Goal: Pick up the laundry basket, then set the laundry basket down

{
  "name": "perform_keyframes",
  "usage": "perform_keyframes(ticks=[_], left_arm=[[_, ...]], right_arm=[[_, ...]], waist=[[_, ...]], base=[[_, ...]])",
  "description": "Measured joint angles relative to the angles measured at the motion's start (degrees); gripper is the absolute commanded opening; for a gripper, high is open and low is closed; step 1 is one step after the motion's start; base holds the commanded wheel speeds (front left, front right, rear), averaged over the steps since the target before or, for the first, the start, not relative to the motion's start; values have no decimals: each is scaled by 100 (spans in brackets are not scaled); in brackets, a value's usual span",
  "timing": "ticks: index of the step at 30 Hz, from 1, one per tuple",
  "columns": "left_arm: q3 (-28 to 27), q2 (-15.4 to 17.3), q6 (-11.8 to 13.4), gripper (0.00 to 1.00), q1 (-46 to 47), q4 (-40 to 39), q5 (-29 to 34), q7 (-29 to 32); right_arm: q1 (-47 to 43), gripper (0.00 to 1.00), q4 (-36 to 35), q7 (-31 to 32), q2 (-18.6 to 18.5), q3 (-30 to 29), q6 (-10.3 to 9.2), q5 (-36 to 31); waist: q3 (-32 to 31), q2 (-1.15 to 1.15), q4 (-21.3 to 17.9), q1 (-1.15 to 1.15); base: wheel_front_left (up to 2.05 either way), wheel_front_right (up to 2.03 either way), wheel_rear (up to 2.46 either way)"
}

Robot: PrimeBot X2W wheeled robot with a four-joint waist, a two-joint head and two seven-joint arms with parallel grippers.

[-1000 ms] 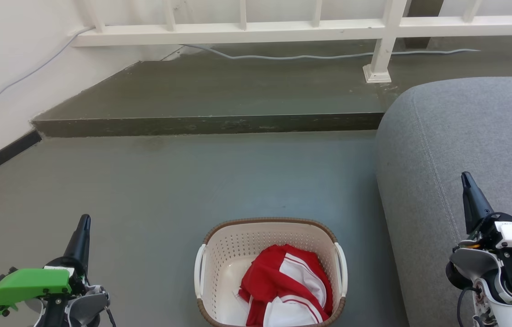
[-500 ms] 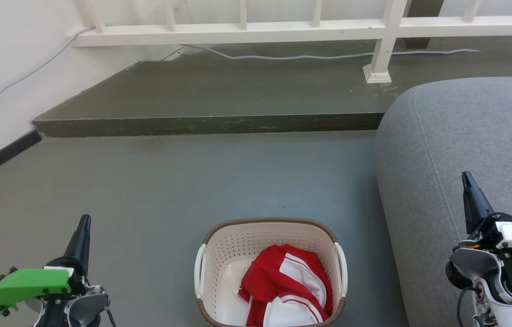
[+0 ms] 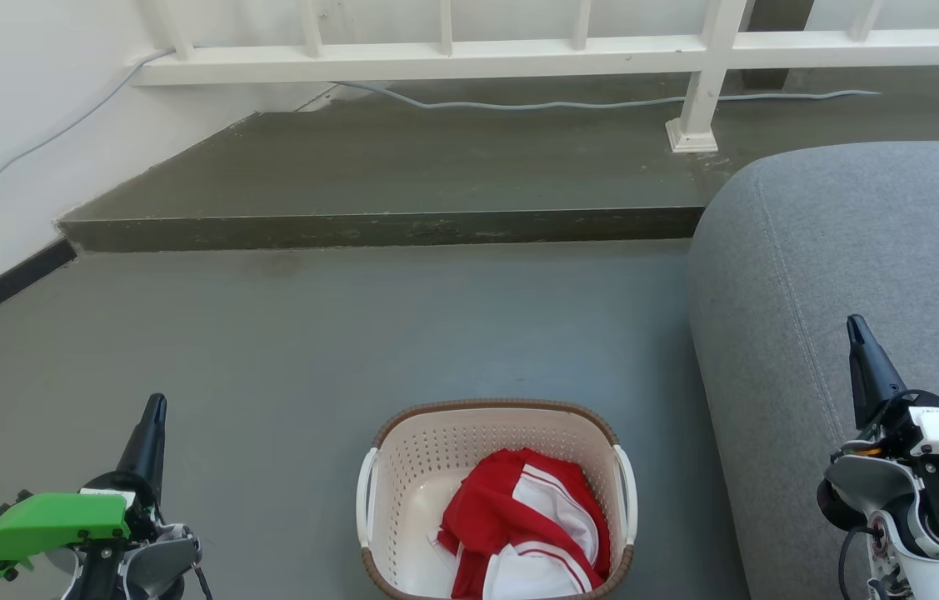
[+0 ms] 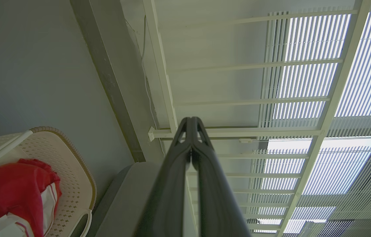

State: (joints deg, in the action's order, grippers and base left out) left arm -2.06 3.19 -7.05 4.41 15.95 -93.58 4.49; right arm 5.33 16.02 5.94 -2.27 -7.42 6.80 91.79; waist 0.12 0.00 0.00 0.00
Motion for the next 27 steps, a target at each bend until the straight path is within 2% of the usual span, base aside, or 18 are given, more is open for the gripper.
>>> perform_keyframes(ticks=[27], left_arm=[[-5,0,0,0,0,7,0,0]], right_arm=[[-1,0,-1,2,0,-3,0,0]], waist=[[0,0,0,0]], base=[[0,0,0]])
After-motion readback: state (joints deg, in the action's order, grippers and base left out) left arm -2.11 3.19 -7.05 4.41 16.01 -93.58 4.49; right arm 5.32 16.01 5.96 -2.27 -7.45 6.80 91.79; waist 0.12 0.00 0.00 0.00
